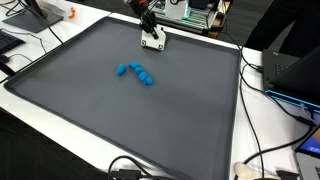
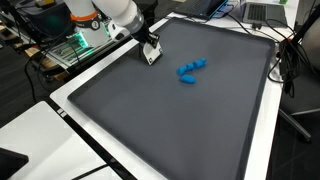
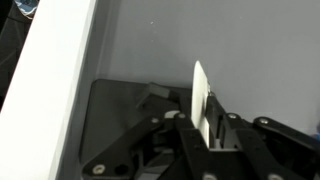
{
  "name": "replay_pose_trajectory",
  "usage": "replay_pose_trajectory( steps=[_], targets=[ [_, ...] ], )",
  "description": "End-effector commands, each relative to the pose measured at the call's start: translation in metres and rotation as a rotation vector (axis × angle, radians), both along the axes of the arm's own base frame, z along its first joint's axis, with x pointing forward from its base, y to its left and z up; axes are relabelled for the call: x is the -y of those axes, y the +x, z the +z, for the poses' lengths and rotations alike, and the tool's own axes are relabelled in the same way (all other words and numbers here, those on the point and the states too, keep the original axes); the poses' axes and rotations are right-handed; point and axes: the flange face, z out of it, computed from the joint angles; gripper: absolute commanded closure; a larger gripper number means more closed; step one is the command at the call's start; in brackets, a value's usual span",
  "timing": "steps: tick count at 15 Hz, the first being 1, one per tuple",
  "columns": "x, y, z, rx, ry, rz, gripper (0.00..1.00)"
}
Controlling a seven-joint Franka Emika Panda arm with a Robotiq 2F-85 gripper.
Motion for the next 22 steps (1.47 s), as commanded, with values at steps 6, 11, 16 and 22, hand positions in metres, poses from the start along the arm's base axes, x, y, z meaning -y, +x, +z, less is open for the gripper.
replay_pose_trajectory(
  steps=[6, 11, 16, 22],
  targets=[
    [0.005, -0.013, -0.005, 0.012, -0.006, 0.016, 0.06],
    [0.005, -0.012, 0.001, 0.010, -0.011, 0.022, 0.00],
    [0.006, -0.013, 0.014, 0.002, -0.010, 0.017, 0.00],
    [0.003, -0.017, 0.043, -0.060, -0.045, 0.085, 0.00]
  ],
)
